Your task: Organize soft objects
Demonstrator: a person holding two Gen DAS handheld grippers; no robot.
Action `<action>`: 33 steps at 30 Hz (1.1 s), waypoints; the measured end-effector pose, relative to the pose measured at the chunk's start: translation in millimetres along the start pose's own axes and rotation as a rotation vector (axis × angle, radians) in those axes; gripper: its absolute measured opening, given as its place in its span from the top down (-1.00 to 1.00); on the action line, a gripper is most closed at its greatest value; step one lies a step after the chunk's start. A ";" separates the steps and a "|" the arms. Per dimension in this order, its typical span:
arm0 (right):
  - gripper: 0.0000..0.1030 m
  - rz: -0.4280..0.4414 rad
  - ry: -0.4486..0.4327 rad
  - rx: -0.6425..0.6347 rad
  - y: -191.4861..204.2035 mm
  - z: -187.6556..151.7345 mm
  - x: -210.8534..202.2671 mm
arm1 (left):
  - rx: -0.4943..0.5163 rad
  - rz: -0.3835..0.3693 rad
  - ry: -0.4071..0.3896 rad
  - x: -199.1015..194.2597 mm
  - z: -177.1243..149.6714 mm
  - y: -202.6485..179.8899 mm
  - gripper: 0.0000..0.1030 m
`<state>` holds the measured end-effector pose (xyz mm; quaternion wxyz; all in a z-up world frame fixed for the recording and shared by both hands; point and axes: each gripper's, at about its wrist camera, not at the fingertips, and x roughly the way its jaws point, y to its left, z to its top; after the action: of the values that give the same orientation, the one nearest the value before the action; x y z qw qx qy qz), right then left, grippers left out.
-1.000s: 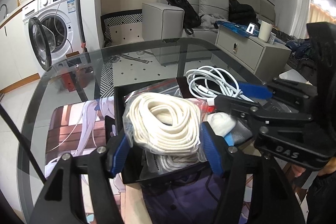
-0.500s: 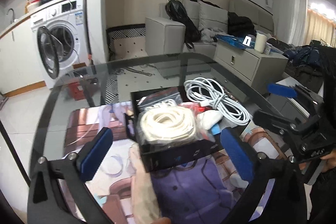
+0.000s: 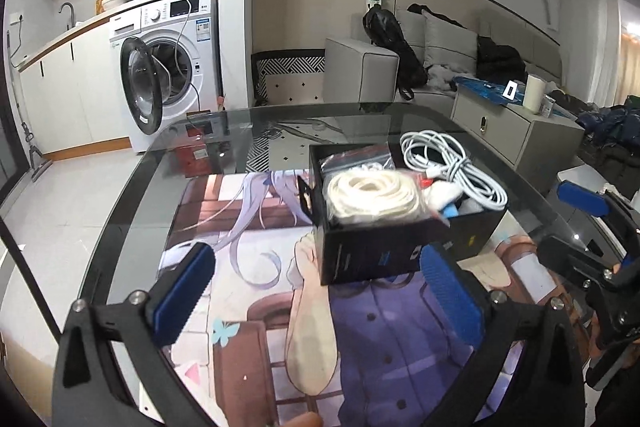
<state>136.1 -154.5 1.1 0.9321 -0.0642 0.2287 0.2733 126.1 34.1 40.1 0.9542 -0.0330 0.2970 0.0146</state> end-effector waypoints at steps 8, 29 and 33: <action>-0.99 0.009 -0.050 0.018 3.3 -11.3 -2.0 | 0.001 -0.001 -0.058 3.6 -11.0 -1.3 -1.00; -0.99 -0.030 -0.107 0.045 -4.3 -21.0 0.6 | -0.003 -0.003 -0.115 7.6 -23.9 -2.2 -1.00; -0.99 -0.031 -0.112 0.038 -3.1 -21.6 -0.4 | -0.020 -0.004 -0.113 7.6 -24.5 0.9 -1.00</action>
<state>129.0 -162.6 -17.9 0.9486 -0.0346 0.1805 0.2577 118.4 33.3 15.6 0.9691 -0.0423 0.2423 0.0174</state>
